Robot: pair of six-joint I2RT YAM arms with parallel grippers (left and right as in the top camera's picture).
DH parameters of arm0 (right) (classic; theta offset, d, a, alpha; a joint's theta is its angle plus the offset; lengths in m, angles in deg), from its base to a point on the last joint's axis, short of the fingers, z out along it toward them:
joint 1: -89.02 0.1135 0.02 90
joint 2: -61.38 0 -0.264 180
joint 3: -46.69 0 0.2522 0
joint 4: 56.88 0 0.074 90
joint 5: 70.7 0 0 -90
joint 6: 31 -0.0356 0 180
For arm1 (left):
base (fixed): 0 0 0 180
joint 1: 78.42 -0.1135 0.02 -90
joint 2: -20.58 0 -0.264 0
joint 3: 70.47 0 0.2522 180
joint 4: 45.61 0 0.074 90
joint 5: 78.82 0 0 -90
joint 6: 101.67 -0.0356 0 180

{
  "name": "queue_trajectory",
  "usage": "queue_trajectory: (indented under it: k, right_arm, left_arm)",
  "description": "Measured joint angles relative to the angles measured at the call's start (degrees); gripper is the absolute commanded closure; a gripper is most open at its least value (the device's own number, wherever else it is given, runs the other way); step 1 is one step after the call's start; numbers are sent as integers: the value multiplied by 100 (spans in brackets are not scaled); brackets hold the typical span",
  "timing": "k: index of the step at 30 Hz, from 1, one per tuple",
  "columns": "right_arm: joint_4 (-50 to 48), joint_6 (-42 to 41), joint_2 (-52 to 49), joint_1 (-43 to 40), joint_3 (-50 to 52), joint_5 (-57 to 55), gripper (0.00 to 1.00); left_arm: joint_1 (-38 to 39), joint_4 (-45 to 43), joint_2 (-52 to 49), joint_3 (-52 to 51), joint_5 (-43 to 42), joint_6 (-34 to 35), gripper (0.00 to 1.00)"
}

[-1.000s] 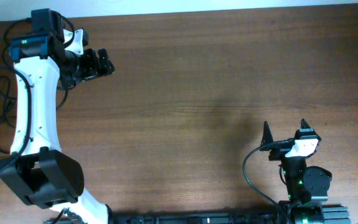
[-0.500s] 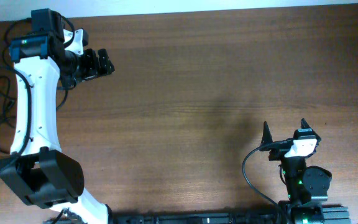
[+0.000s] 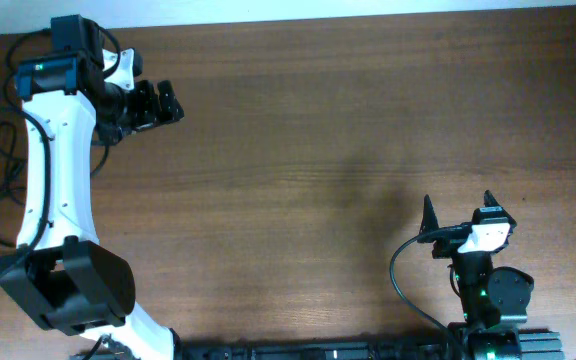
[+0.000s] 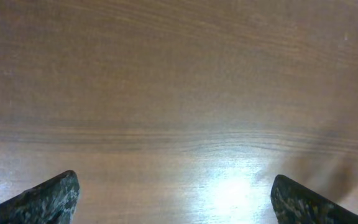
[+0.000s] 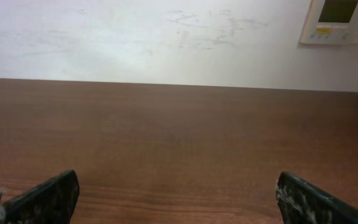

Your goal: Untangle cables

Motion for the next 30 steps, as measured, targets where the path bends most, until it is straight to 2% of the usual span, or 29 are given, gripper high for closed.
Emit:
queue_trajectory:
  k: [4,9,16,20,22,25,27,30]
  right_arm:
    - [0,2,4,0,0,-13,2]
    - [2,0,4,0,0,-24,2]
    - [11,9,11,0,0,-105,2]
    - [11,2,13,0,0,-105,2]
    - [9,-2,15,0,0,-105,2]
    - [4,-4,15,0,0,-105,2]
    - [11,-2,17,0,0,-105,2]
    - [4,-2,20,0,0,-103,2]
  left_arm:
    - [0,472,72,0,127,-15,1]
    - [0,542,855,-188,249,-15,1]
    - [0,-1204,2448,-2973,354,-15,1]
    - [0,-1261,3563,-3871,396,-39,1]
    - [114,-1537,4218,-4358,415,-372,1]
    - [684,-2704,5086,-5184,474,-1034,1]
    - [1196,-3300,6245,-6065,442,-1392,1]
    - [1318,-3733,7497,-6872,439,-1519,1]
